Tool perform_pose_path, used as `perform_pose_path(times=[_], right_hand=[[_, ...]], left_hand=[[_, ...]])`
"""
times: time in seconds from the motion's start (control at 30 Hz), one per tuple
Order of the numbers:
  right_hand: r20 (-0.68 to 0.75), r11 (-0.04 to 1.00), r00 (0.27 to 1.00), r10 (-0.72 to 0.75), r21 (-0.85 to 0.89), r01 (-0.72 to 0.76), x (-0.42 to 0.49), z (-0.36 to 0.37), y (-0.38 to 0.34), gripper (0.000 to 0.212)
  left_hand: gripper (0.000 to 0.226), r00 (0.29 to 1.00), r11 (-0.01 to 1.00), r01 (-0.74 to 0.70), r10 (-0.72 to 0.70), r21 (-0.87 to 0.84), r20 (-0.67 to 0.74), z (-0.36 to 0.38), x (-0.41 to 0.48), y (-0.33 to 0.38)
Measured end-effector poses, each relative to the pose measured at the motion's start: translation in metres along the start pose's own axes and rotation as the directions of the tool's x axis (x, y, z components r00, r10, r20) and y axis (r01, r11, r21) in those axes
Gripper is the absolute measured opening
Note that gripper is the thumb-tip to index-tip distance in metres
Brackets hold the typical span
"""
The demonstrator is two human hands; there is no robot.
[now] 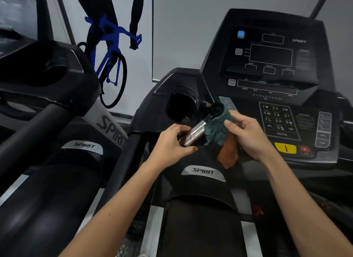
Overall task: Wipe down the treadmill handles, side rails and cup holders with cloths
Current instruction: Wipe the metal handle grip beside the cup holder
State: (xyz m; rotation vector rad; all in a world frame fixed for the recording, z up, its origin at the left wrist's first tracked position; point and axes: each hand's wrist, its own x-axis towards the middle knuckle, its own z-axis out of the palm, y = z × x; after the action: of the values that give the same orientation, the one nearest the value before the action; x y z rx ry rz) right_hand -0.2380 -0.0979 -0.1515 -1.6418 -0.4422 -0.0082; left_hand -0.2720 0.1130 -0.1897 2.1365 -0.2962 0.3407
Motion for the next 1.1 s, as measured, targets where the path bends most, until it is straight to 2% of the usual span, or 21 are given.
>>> perform_pose_path(times=[0.07,0.13,0.2,0.3,0.43,0.53,0.63,0.67,0.73,0.8,0.87,1.0,1.1], right_hand=[[0.023,0.999,0.999,0.037,-0.041,-0.036,0.010,0.006,-0.008,0.024],[0.022,0.992,0.992,0.121,0.024,-0.122,0.020,0.011,-0.011,0.022],[-0.031,0.981,0.984,0.174,0.087,-0.171,0.024,0.013,-0.009,0.020],[-0.153,0.982,0.972,0.179,0.082,-0.168,0.014,0.011,-0.002,0.020],[-0.249,0.995,0.964,0.089,-0.019,-0.096,-0.016,0.007,0.004,0.024],[-0.165,0.969,0.982,-0.093,-0.242,0.052,-0.019,0.012,-0.011,0.027],[-0.040,0.937,0.993,-0.111,-0.337,0.091,0.000,0.019,-0.023,0.023],[-0.011,0.945,0.997,-0.072,-0.319,0.065,0.007,0.022,-0.025,0.020],[0.013,0.984,0.999,0.050,-0.173,-0.047,0.016,0.025,-0.025,0.018],[-0.016,0.991,0.991,0.134,-0.011,-0.135,0.019,0.025,-0.020,0.020],[-0.099,0.986,0.983,0.157,0.064,-0.151,0.015,0.023,-0.013,0.020],[-0.257,0.988,0.954,0.152,0.061,-0.141,-0.007,0.013,0.003,0.018],[-0.252,0.997,0.968,0.019,-0.064,-0.036,-0.019,0.010,0.004,0.019]], left_hand=[[0.052,1.000,1.000,-0.004,0.004,-0.010,-0.001,0.000,0.001,-0.001],[0.053,1.000,1.000,-0.006,0.006,-0.020,0.000,0.000,0.002,-0.002],[0.053,1.000,1.000,-0.009,0.009,-0.026,0.006,0.000,0.002,-0.003],[0.053,1.000,0.999,-0.013,0.014,-0.044,0.005,0.001,0.002,-0.005],[0.052,1.000,0.998,-0.010,0.010,-0.062,-0.002,0.003,0.001,-0.007],[0.052,1.000,0.997,0.007,-0.007,-0.072,-0.007,0.003,0.002,-0.006],[0.052,0.999,0.997,0.031,-0.032,-0.075,-0.004,0.003,0.001,-0.004],[0.052,0.999,0.996,0.034,-0.034,-0.078,-0.006,0.003,0.001,-0.004],[0.052,0.999,0.995,0.038,-0.039,-0.087,-0.008,0.003,0.000,-0.004],[0.051,0.999,0.995,0.040,-0.040,-0.094,-0.008,0.003,0.000,-0.004],[0.051,0.999,0.995,0.039,-0.040,-0.092,-0.007,0.002,0.000,-0.005],[0.051,0.999,0.994,0.033,-0.033,-0.102,0.002,0.003,-0.001,-0.005],[0.051,0.999,0.994,0.031,-0.032,-0.102,-0.009,0.003,0.000,-0.004]])
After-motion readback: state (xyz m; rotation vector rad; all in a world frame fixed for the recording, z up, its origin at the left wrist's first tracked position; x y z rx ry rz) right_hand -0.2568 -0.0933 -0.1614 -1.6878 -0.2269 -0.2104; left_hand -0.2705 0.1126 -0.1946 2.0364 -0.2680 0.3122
